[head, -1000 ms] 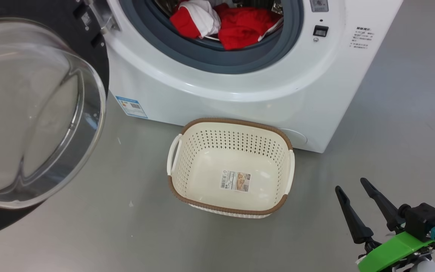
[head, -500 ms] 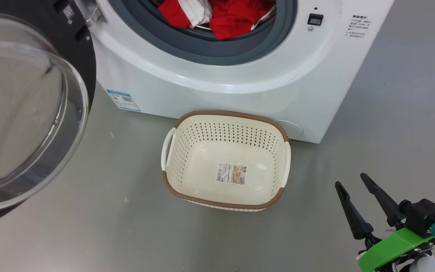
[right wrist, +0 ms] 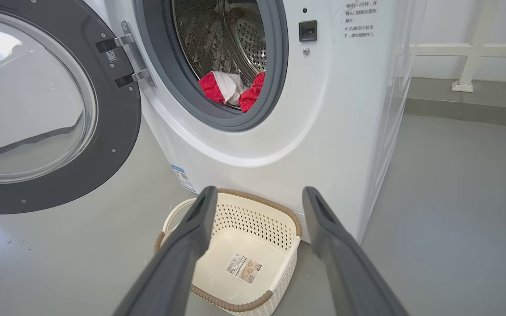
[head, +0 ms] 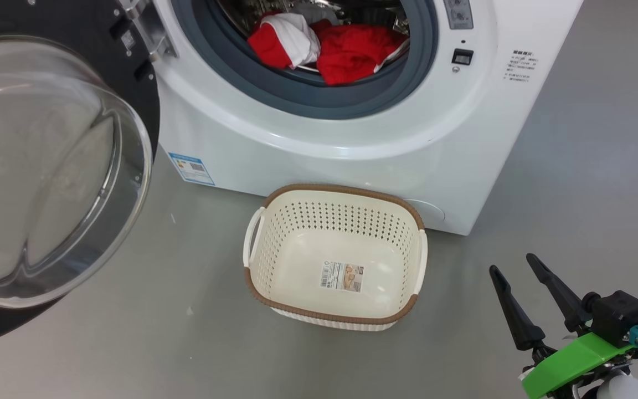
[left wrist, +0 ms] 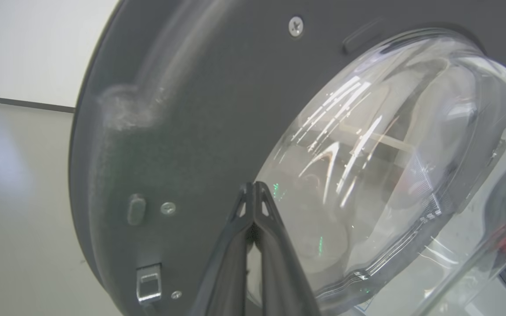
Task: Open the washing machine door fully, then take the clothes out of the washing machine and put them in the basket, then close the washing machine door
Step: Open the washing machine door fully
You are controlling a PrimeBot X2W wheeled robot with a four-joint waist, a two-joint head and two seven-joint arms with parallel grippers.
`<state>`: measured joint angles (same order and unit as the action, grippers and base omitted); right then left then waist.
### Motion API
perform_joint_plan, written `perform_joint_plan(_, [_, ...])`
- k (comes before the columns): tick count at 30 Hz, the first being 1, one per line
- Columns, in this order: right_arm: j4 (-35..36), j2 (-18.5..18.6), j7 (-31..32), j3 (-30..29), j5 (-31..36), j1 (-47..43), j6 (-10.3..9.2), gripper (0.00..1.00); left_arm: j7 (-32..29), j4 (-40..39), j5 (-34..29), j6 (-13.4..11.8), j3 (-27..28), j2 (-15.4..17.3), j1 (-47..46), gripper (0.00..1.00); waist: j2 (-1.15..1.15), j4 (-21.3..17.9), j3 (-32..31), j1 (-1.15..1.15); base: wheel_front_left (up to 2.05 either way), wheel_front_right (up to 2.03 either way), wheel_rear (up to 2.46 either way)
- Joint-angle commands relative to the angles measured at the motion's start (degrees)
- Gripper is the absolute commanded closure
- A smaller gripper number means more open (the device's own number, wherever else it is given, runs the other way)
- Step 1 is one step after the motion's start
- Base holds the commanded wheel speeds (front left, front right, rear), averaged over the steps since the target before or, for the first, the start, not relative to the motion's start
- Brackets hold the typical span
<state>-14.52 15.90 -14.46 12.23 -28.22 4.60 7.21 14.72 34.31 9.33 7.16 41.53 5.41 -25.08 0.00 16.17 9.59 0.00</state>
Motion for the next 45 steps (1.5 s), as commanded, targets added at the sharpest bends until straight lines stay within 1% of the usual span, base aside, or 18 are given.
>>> perform_joint_plan(1, [1.14, 0.41, -0.54, 1.11, -0.47, -0.16, 0.28, 0.00, 0.28, -2.24, 0.57, 0.31, -0.14, 2.07, 1.64, 1.00, 0.00, 0.29, -0.80, 0.00, 0.00, 0.00, 0.00])
perform_joint_plan(9, [0.98, -0.37, -0.54, 0.92, -0.35, -1.07, 0.28, 0.00, 0.28, -9.40, 2.63, 0.32, -5.98, -1.01, 9.47, 1.00, 0.00, 0.16, -3.12, 0.00, 0.00, 0.00, 0.00])
perform_joint_plan(10, [0.99, -0.48, -0.54, 0.82, -0.35, -1.20, 0.28, 0.00, 0.28, -10.58, 2.79, 0.32, -6.85, -1.38, 10.62, 0.91, 0.00, 0.02, -3.29, 0.00, 0.00, 0.00, 0.00])
perform_joint_plan(11, [1.00, -0.58, -0.54, 0.75, -0.34, -1.29, 0.28, 0.00, 0.28, -11.71, 3.03, 0.32, -7.76, -1.69, 11.73, 0.71, 0.00, -0.16, -3.54, 0.00, 0.00, 0.00, 0.00])
perform_joint_plan(12, [0.99, -0.70, -0.54, 0.66, -0.33, -1.43, 0.28, 0.00, 0.28, -12.85, 3.05, 0.32, -8.49, -1.93, 12.82, 0.53, 0.00, -0.35, -3.74, 0.00, 0.00, 0.00, 0.00])
perform_joint_plan(14, [1.06, -0.89, -0.54, 0.45, -0.32, -1.73, 0.28, 0.00, 0.28, -14.81, 3.51, 0.32, -10.07, -2.27, 14.77, 0.08, 0.00, -0.76, -4.07, 0.00, 0.00, 0.00, 0.00])
perform_joint_plan(15, [1.10, -0.98, -0.54, 0.31, -0.32, -1.92, 0.28, 0.00, 0.28, -15.64, 3.49, 0.32, -11.04, -2.37, 15.75, 0.00, 0.00, -0.95, -4.19, 0.00, 0.00, 0.00, 0.00])
perform_joint_plan(23, [0.96, -1.55, -0.54, 0.29, -0.46, -2.63, 0.28, 0.00, 0.28, -18.74, 7.49, 0.32, -18.00, -2.51, 20.02, 0.00, 0.00, -3.76, -5.05, 0.00, 0.00, 0.00, 0.00])
perform_joint_plan(26, [0.93, -1.83, -0.54, 0.05, -0.44, -2.72, 0.28, 0.00, 0.28, -19.91, 7.71, 0.33, -22.49, -2.52, 21.61, 0.00, 0.00, -5.37, -5.31, 0.00, 0.00, 0.00, 0.00])
perform_joint_plan(30, [0.88, -2.24, -0.54, -0.27, -0.45, -2.86, 0.28, 0.00, 0.28, -21.59, 7.88, 0.33, -26.51, -2.52, 23.23, 0.00, 0.00, -7.93, -5.81, 0.00, 0.00, 0.00, 0.00])
perform_joint_plan(31, [0.88, -2.24, -0.54, -0.27, -0.45, -2.86, 0.28, 0.00, 0.28, -21.59, 7.88, 0.33, -26.51, -2.52, 23.23, 0.00, 0.00, -7.93, -5.81, 0.00, 0.00, 0.00, 0.00])
perform_joint_plan(35, [0.97, -2.53, -0.54, -0.65, -0.45, -2.84, 0.28, 0.00, 0.28, -22.97, 7.84, 0.33, -29.25, -2.52, 24.74, 0.00, 0.00, -10.56, -5.95, 0.00, 0.00, 0.00, 0.00])
perform_joint_plan(45, [1.23, -2.42, -0.54, -2.30, -0.60, -3.18, 0.28, 0.00, 0.28, -24.00, 8.19, 0.33, -32.72, -2.03, 26.79, 0.00, 0.00, -16.05, -6.20, 0.00, 0.00, 0.00, 0.00])
